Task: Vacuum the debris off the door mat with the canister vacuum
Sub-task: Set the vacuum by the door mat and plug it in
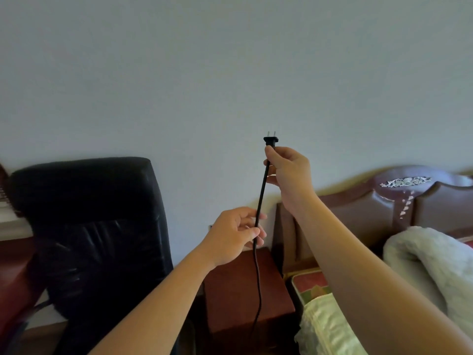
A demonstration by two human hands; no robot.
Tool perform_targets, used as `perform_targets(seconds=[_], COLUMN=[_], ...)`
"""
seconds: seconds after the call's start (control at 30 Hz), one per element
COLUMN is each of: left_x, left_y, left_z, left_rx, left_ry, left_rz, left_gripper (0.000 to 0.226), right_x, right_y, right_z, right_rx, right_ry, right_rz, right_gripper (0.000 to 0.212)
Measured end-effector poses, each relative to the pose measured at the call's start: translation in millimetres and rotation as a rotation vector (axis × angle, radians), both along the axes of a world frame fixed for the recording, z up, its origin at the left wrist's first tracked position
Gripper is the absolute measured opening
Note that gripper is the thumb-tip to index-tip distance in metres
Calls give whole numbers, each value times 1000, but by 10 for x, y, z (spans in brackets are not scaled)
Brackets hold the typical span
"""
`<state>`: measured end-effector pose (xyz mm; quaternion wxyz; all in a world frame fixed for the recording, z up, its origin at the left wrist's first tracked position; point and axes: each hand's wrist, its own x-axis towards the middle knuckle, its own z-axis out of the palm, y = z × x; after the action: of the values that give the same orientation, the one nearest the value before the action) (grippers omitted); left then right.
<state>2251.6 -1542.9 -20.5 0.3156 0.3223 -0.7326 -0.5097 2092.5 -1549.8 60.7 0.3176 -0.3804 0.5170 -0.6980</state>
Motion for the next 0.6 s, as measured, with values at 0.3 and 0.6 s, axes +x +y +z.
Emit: perform_targets(seconds=[0.3,0.6], left_x=[-583,-873], left_y=[-810,-1379], left_z=[-125,-420], left_rx=[28,124], left_ry=[-87,-102], left_rz=[196,286], left_gripper=[27,28], right_x=[-532,-802], right_y=[-1059,-1849], right_z=[-177,-496], right_rx=[48,141], right_ry=[-8,-25], right_rz=[192,309], right_gripper=[11,11])
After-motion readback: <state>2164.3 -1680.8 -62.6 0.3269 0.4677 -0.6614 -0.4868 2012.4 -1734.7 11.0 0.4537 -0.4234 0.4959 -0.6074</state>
